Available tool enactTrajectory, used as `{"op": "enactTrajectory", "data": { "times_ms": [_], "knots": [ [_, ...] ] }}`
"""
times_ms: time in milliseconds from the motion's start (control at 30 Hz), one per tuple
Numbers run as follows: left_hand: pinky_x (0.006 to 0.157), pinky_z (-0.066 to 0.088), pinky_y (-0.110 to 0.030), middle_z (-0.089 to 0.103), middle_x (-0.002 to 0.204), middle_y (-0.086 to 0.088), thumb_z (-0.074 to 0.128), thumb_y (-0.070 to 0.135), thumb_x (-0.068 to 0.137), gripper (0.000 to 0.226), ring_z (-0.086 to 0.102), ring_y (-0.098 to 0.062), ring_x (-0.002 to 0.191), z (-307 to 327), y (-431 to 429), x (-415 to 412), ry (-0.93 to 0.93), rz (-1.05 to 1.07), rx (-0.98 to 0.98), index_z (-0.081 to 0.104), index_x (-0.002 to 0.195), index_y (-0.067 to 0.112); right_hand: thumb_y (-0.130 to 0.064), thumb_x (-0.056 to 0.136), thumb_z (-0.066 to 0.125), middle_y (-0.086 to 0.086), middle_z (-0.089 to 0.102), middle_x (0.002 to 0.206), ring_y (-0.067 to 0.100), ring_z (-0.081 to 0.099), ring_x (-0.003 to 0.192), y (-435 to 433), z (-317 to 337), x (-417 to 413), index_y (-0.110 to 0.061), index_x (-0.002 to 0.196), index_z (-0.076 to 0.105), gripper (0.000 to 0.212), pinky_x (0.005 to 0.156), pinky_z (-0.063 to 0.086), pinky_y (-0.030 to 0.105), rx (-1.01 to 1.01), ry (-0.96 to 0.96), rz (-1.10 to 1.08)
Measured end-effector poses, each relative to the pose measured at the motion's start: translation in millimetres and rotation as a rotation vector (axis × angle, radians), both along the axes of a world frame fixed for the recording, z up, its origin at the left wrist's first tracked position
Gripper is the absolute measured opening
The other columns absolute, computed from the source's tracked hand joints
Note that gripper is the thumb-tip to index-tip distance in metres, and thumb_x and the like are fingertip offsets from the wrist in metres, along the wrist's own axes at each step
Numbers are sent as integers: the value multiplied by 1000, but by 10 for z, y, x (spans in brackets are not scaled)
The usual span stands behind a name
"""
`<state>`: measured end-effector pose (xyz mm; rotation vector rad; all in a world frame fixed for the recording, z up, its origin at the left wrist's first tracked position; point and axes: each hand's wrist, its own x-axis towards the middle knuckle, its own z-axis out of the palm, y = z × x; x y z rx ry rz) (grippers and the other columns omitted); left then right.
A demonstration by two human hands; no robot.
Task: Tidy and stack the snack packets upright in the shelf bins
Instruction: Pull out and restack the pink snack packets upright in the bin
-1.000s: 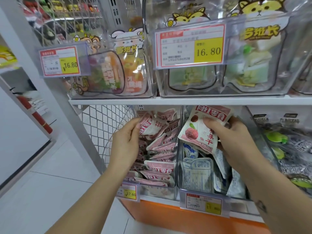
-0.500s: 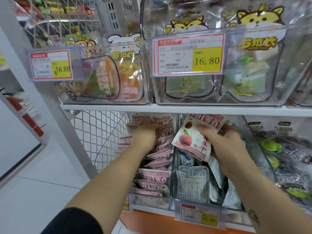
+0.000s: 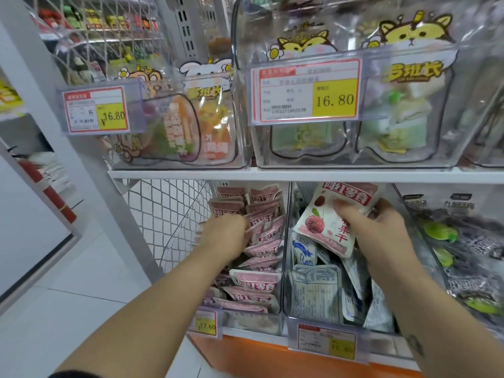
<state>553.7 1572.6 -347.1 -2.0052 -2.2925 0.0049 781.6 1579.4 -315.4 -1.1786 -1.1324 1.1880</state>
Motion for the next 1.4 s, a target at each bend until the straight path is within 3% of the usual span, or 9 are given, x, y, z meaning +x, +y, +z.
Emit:
{"op": "enactTrajectory", "data": {
  "times_ms": [100, 300, 400, 533, 667, 833, 1000, 1167, 1400],
  "knots": [
    [70, 46, -31, 68, 95, -8, 52, 22, 94, 16, 63, -30, 90, 26, 84, 18, -101, 4, 128, 63, 104, 16, -23, 80, 72, 0, 70, 81, 17, 68, 73, 1, 10, -18, -20, 93, 61, 17, 77, 55, 40, 10, -19, 15],
    [63, 48, -32, 64, 75, -8, 54, 14, 92, 8, 62, -28, 70, -50, 219, -35, -248, -49, 334, 62, 89, 12, -21, 80, 72, 1, 72, 82, 19, 70, 76, 26, -7, -45, -21, 90, 63, 14, 81, 56, 46, 11, 8, 47],
    [58, 39, -27, 53, 65, -3, 53, 18, 95, 16, 60, -28, 64, -94, 291, -10, -277, -74, 317, 56, 81, 12, -20, 80, 72, 0, 71, 80, 21, 70, 76, 31, -15, -55, -23, 85, 63, 10, 82, 55, 47, 12, 1, 53],
    [57, 37, -32, 59, 75, -10, 44, 18, 98, 12, 58, -26, 67, -20, 348, -14, -382, -101, 204, 50, 105, 10, -20, 79, 73, 4, 72, 79, 29, 70, 77, 35, -26, -73, -22, 84, 63, 11, 80, 55, 50, 9, -7, 46],
    [57, 33, -31, 55, 72, -8, 33, 53, 89, 37, 48, -20, 57, 9, 245, 0, -329, -198, 118, 58, 98, 27, -19, 79, 73, -7, 69, 68, 14, 68, 67, 16, -17, -96, -23, 82, 61, 12, 71, 56, 36, 6, 6, 41],
    [77, 38, -26, 55, 122, -4, 43, 36, 97, 31, 57, -25, 105, 1, 159, 13, -199, -294, 69, 60, 117, 18, -18, 80, 72, -8, 69, 68, 5, 68, 60, 8, -37, -94, -22, 85, 61, 13, 62, 54, 27, 18, 12, 55],
    [73, 40, -27, 53, 122, -2, 55, 37, 91, 28, 58, -23, 101, -38, 215, 150, -94, -157, 12, 62, 112, 19, -17, 81, 71, -7, 69, 72, 3, 67, 58, 11, -26, -89, -19, 89, 62, 12, 52, 50, 18, 25, 18, 75],
    [59, 34, -28, 57, 91, -8, 43, 22, 99, 16, 51, -18, 74, 83, 263, 118, -259, -188, -132, 54, 101, 11, -17, 80, 71, -10, 71, 67, 8, 69, 61, 27, -37, -82, -19, 89, 63, 12, 62, 54, 28, 18, 32, 86],
    [58, 33, -29, 49, 75, -1, 42, 11, 97, 3, 51, -23, 73, 37, 237, 23, -364, -253, -55, 45, 99, 12, -20, 79, 73, -4, 72, 77, 15, 70, 70, 68, -64, -44, -20, 91, 64, 15, 71, 57, 36, 19, 32, 77]
  ]
}}
